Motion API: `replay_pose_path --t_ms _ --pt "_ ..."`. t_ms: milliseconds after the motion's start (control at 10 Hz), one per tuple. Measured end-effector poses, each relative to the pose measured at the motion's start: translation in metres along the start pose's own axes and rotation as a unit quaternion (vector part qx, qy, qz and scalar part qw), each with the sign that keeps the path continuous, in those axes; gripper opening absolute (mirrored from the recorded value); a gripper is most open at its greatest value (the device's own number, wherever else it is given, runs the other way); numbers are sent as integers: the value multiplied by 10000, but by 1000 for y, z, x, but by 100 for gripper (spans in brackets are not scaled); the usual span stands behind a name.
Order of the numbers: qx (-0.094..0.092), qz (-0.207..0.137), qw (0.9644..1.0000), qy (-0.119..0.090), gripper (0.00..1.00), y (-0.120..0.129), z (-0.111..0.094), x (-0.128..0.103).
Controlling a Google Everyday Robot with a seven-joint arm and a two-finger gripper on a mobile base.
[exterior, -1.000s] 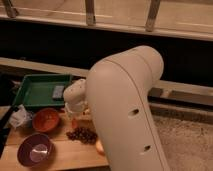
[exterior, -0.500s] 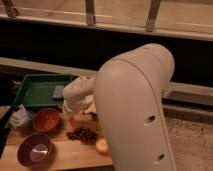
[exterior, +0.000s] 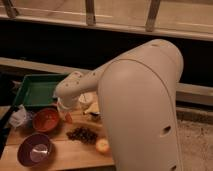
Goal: Place pepper in purple bowl
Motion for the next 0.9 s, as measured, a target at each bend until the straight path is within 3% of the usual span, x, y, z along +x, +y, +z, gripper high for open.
replay_pose_path --t_ms 300,400,500,800,900 --pt "-158 -729 9971 157 0 34 -5 -7" --pt "-323 -1126 9927 269 0 54 -4 -7" --pt "-548 -1595 9849 398 0 73 -3 -4" --pt "-1053 -2522 9596 672 0 112 0 6" --pt "-1155 -2648 9545 744 0 117 -1 9"
